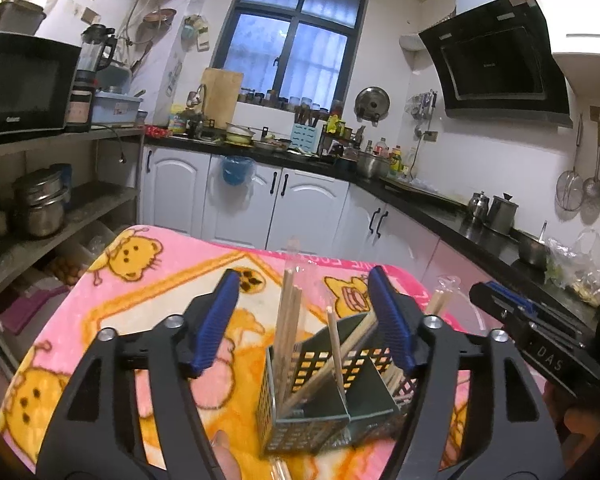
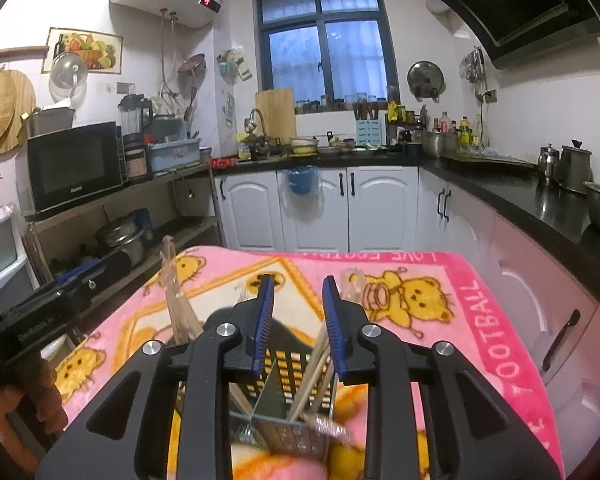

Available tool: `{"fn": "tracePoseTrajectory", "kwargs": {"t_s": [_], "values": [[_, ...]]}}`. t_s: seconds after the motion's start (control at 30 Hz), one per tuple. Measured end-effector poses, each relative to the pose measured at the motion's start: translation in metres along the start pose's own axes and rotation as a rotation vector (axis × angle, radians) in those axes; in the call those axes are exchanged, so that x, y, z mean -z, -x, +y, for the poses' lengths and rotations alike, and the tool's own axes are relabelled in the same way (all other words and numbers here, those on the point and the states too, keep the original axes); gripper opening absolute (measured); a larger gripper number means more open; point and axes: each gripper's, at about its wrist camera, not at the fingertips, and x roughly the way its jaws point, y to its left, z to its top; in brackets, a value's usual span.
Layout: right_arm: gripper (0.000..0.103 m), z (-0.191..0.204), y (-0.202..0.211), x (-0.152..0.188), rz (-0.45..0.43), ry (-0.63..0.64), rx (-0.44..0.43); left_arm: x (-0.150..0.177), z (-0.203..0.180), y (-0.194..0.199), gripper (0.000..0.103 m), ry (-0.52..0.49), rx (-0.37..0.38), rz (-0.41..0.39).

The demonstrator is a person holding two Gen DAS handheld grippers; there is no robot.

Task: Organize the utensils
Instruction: 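Lower the chopsticks into the caddy slots and open both tools, then withdraw both open tools from the caddy back over the remaining chopsticks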

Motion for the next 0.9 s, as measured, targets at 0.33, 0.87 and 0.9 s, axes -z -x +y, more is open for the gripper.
{"fn": "tracePoseTrajectory", "kwargs": {"t_s": [0.33,0.87,0.9], "values": [[0.035,-0.001,0.022,0.013,0.031,-0.01,-0.014,0.007,0.002,0.018,0.088,0.015,0.004,0.024],[0.051,0.004,0.056,0.044,0.064,-0.015,-0.041,0.033,-0.002,0.04,0.092,-0.002,0.006,0.075],[0.053,0.004,0.057,0.046,0.067,-0.018,-0.041,0.035,-0.002,0.041,0.092,0.0,0.007,0.081]]}}
